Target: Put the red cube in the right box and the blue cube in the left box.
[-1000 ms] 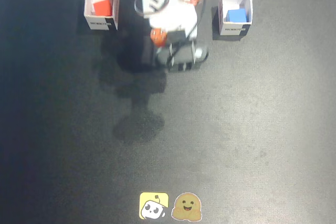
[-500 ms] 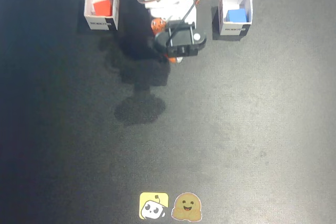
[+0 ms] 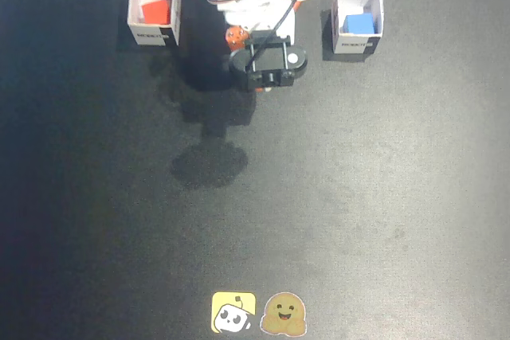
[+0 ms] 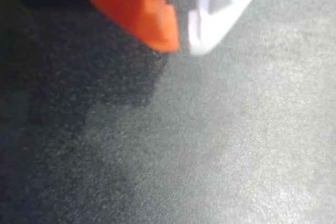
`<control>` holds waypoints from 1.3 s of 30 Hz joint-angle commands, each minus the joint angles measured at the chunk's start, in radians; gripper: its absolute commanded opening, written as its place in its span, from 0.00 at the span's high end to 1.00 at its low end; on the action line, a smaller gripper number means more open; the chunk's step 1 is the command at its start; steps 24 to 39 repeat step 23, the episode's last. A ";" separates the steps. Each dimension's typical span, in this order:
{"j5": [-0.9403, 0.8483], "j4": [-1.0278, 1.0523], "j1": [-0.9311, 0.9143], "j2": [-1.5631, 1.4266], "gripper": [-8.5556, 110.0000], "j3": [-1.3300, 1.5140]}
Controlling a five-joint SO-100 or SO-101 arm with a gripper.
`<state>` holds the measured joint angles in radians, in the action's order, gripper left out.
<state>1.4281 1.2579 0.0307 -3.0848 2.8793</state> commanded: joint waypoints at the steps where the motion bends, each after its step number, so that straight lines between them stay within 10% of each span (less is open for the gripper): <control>1: 0.011 0.005 -0.008 -0.008 0.93 -0.006; 39: 0.009 0.005 -0.006 -0.008 0.92 -0.006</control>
